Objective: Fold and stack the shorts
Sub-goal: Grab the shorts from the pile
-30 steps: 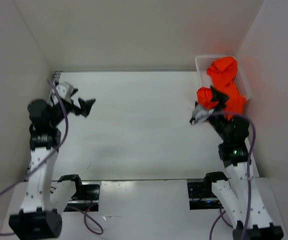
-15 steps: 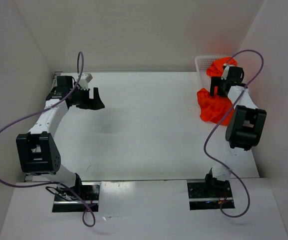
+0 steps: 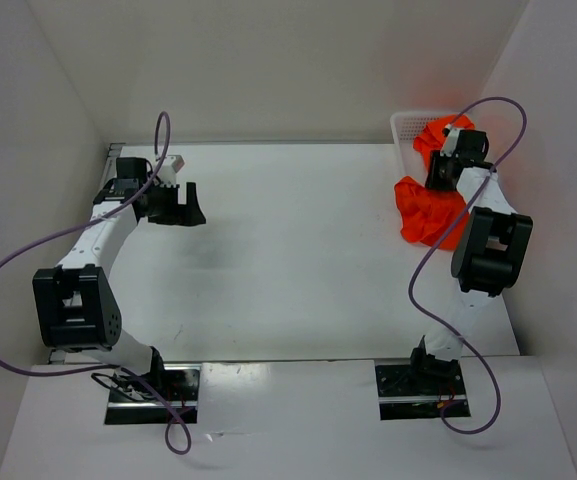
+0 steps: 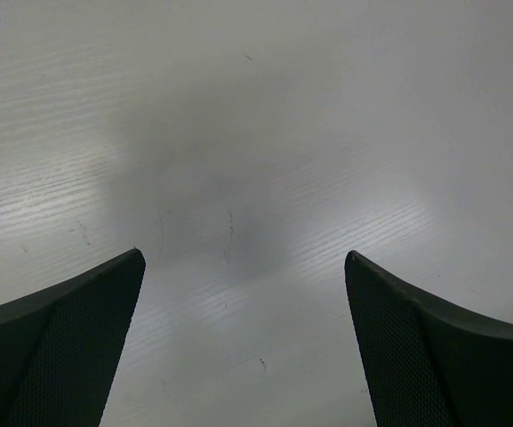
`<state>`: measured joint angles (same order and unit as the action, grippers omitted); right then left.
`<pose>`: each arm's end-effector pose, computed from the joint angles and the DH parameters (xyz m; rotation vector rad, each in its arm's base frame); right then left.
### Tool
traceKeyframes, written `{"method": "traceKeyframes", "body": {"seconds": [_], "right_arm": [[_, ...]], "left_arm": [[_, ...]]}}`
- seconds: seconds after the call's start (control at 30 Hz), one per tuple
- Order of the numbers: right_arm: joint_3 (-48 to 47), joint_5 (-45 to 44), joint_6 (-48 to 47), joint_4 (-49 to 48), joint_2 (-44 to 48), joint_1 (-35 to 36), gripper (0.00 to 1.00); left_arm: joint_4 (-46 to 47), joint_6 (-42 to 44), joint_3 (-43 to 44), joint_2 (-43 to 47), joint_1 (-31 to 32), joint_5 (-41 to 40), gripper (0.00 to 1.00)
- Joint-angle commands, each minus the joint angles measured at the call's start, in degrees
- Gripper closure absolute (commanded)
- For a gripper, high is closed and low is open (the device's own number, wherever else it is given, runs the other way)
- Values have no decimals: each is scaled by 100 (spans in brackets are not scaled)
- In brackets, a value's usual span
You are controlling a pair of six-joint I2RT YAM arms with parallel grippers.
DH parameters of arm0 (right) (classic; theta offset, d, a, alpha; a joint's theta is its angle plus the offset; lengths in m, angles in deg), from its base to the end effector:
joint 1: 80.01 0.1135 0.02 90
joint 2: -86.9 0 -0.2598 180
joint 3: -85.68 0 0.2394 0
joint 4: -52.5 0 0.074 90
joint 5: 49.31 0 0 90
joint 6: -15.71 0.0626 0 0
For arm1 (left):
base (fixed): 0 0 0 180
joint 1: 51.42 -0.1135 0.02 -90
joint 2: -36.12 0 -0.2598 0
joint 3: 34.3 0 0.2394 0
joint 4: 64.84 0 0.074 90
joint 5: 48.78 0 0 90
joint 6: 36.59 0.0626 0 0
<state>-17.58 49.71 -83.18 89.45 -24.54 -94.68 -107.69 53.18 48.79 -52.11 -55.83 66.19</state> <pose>0.4356 -0.1039 0.2250 0.0420 2.3458 -0.0166 0.3389 -0.0004 0.2546 0.1046 2.3591 -0.4877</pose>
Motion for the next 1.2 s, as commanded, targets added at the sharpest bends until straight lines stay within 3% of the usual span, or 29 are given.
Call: {"method": "traceKeyframes", "body": {"seconds": [0.0,0.03,0.07,0.23,0.5,0.63,0.83,0.93,1.03,1.07,1.13,1.17], "right_arm": [[24,110,-52,121,245,-35,31],[24,109,-52,121,306,-35,22],[24,48,-104,173,490,-35,21],[340,268,-289,314,1228,-35,21],[1544,-1357,342,-38,2406,-35,18],[1948,-1061,641,15,2399,-35,9],[2099,-1515,1317,-143,1768,-35,6],[1915,-1325,1372,-205,1521,-106,7],[1739,-1104,1372,-327,1353,-106,36],[1738,-1208,1302,-328,1301,-106,59],[1738,-1507,1302,-433,1221,-106,82],[1738,-1699,1154,-433,1221,-106,100]], "left_arm": [[30,23,-20,280,19,-27,0],[30,23,-20,280,19,-27,0],[30,23,-20,332,19,-27,0],[30,23,-89,385,19,25,0],[135,23,-90,385,19,200,0],[136,23,-90,332,19,201,0],[136,23,-37,332,19,254,0],[136,23,-37,385,19,254,0],[136,23,-37,447,19,254,0],[136,23,-37,447,19,254,0],[136,23,-37,508,19,254,0],[136,23,-37,508,19,315,0]]}}
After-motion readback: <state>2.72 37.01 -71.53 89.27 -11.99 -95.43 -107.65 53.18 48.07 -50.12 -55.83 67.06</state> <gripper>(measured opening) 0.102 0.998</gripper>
